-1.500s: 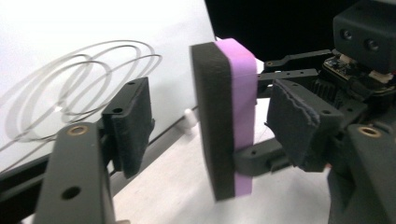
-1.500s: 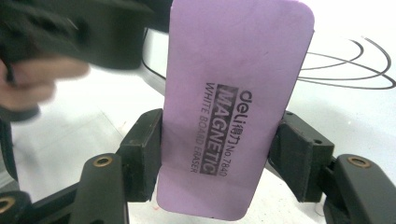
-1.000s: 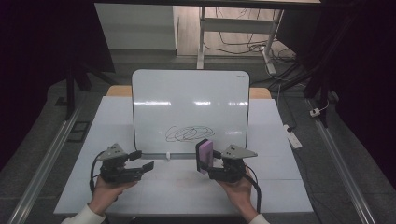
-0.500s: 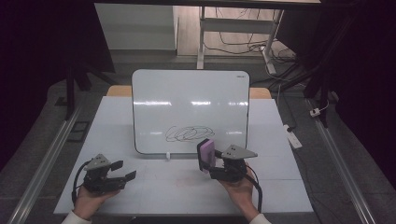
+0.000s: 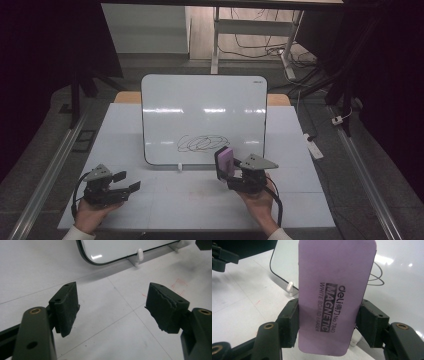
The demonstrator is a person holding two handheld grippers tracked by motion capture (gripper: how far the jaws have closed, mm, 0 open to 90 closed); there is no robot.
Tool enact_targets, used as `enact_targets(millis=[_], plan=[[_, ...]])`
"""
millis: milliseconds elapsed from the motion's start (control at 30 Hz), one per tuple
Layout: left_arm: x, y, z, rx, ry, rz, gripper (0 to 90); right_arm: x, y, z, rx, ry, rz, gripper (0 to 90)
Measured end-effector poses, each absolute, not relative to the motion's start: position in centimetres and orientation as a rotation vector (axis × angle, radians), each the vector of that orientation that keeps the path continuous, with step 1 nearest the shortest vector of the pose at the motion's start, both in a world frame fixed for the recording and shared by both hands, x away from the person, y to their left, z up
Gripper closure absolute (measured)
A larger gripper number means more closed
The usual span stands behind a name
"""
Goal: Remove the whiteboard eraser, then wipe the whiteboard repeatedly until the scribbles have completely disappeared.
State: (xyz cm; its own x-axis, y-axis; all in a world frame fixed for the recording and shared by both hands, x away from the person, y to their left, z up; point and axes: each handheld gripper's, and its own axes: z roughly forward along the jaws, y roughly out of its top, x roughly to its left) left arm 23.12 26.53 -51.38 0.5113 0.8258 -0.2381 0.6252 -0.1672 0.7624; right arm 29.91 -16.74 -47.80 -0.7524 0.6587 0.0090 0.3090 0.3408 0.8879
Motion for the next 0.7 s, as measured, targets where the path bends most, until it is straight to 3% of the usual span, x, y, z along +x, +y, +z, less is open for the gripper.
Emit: enact_targets(millis=[433, 700], plan=[[23.3, 26.1, -51.3, 1.900, 1.178, 0.272, 23.0, 30.0, -16.9, -46.7, 0.828, 2.205, 1.312, 39.2], [23.3, 26.1, -51.4, 1.901, 1.171, 0.261, 22.7, 32.8, -16.6, -44.8, 0.880, 2.099, 1.268, 39.3]])
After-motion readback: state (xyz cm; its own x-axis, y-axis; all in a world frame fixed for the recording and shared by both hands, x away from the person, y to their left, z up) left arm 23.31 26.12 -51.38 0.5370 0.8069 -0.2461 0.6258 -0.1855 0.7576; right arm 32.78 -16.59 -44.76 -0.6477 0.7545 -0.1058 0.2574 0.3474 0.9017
